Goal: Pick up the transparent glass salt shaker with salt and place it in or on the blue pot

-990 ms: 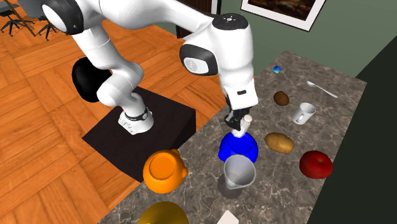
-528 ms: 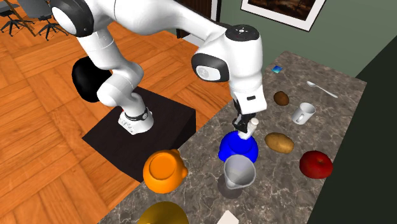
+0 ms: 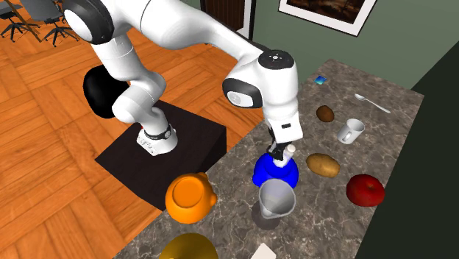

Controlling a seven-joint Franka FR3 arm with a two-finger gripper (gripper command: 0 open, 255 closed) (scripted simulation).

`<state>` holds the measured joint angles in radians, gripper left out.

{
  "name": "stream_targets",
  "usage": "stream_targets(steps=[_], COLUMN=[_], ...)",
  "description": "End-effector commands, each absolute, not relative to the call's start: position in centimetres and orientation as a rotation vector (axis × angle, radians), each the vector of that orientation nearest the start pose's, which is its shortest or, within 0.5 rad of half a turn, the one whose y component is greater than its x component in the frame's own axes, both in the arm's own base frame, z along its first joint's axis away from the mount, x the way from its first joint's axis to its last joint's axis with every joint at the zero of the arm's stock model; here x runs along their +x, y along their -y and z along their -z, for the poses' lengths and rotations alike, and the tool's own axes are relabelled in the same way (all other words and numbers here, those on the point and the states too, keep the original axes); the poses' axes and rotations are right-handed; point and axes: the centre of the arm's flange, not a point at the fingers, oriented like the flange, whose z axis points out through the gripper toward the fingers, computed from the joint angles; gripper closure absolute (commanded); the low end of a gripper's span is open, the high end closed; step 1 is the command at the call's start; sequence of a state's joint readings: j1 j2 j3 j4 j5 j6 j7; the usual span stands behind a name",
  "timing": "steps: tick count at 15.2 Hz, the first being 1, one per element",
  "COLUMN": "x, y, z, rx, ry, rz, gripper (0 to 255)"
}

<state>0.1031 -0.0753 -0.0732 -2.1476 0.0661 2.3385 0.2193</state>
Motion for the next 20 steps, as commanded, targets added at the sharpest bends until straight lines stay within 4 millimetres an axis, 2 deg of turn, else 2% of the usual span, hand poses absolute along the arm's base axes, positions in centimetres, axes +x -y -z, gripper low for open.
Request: stream_targets(steps=[1, 2, 10, 11, 16, 20], x=[54.8, 54.8, 54.8, 54.8, 54.8, 53.5], y=[-1.8, -1.8, -1.8, -1.8, -1.8, -1.5], z=[-45.1, -44.6, -44.6, -44.6, -44.6, -49.4], rx=[-3.005, -3.005, -3.005, -3.005, -3.005, -3.005], ry=[-0.346, -0.346, -0.346, -0.346, -0.346, -0.346], rz=[0.391, 0.391, 0.391, 0.391, 0.391, 0.391], gripper=[255, 255, 255, 0, 0, 0])
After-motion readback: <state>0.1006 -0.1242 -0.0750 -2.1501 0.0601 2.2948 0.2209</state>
